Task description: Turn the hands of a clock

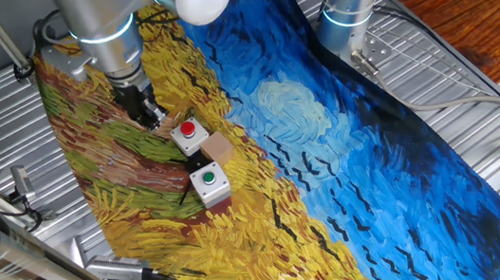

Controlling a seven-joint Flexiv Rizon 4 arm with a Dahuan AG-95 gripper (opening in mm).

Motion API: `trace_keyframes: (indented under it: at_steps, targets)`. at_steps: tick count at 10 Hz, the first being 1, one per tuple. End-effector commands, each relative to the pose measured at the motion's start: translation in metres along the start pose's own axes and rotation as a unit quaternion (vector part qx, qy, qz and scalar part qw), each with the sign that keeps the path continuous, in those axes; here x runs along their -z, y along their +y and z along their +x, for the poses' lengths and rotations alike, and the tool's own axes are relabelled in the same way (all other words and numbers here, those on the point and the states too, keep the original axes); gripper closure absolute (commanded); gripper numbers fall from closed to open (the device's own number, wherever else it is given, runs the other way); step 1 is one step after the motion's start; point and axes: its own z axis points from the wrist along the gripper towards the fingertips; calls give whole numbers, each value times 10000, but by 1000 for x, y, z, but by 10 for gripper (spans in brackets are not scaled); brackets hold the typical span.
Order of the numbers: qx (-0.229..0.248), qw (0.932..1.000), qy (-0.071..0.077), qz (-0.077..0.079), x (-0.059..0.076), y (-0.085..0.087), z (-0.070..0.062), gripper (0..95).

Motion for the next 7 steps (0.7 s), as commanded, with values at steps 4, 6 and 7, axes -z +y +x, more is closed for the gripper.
trace_keyframes:
  at_steps: [4,6,7]
  targets:
    - [-388,9992,-35,21,-26,34,-49,950]
    - [-355,9994,-29,28,-34,34,-54,950]
    - [-348,9994,-37,28,-37,34,-54,950]
